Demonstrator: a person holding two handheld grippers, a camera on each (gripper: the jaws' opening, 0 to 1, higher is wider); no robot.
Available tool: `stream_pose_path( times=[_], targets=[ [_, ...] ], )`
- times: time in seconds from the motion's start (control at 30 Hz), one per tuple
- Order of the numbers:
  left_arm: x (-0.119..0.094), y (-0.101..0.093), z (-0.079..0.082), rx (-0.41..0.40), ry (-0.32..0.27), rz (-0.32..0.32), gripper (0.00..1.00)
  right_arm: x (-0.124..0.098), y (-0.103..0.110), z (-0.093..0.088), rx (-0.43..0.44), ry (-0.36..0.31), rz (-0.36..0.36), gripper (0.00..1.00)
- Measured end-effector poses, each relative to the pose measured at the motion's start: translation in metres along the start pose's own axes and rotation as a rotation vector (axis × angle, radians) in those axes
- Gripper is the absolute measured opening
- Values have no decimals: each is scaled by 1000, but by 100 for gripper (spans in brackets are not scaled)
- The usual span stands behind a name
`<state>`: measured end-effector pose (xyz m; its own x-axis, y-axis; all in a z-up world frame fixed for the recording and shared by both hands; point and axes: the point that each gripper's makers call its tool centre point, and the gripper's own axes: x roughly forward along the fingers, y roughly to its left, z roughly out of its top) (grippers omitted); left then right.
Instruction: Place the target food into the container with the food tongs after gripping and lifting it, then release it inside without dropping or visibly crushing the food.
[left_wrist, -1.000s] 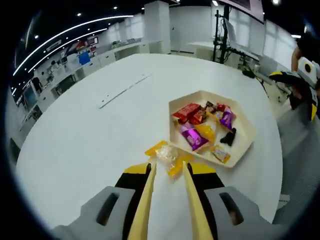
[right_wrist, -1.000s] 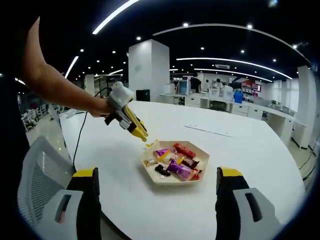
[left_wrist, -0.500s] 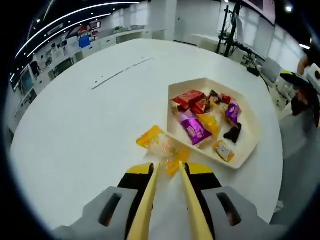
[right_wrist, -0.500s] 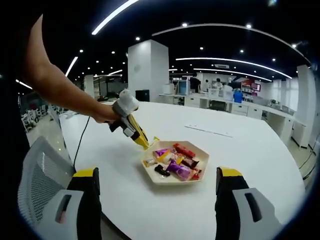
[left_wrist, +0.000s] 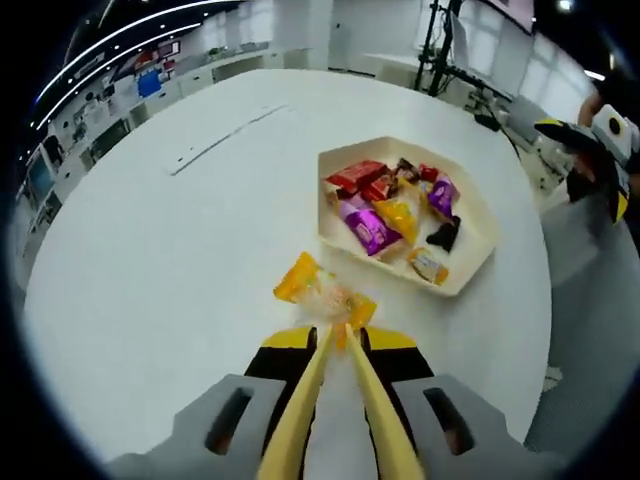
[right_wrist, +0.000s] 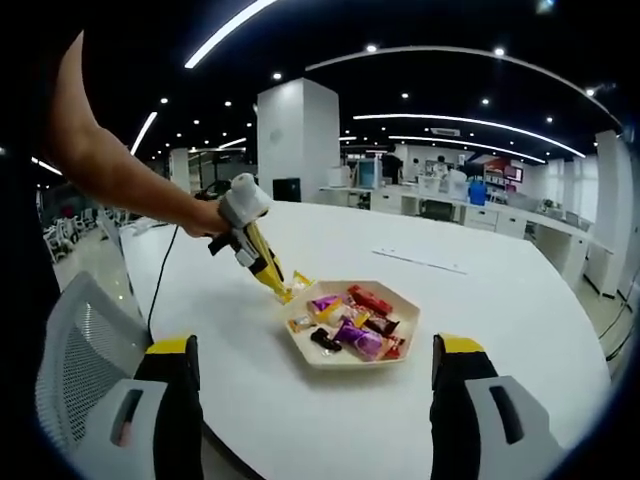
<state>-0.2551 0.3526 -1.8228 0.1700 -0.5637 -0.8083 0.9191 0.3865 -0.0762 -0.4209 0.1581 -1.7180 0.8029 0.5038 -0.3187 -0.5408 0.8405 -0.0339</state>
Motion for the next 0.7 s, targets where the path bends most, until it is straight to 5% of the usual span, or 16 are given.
stream_pose_path(
  times=[0.1,0.33,0.47,0.53,0.57,0.7],
  targets=[
    [-11,9,-2,57,20,22,19,0,0,0,-1,1,3,95],
    [-13,16,26,-72,-81,95,23,0,2,0,-5,4,6,95],
    [-1,15,34,-77,-82,208,24,0,1,0,-7,0,1,95],
    [5,8,35,-80,-69,195,24,-1,0,0,-7,1,-4,94],
    [6,12,32,-61,-44,254,25,-1,0,0,-7,-1,-5,94],
    [14,5,31,-56,-29,259,25,0,-1,0,-7,0,-4,94]
  ],
)
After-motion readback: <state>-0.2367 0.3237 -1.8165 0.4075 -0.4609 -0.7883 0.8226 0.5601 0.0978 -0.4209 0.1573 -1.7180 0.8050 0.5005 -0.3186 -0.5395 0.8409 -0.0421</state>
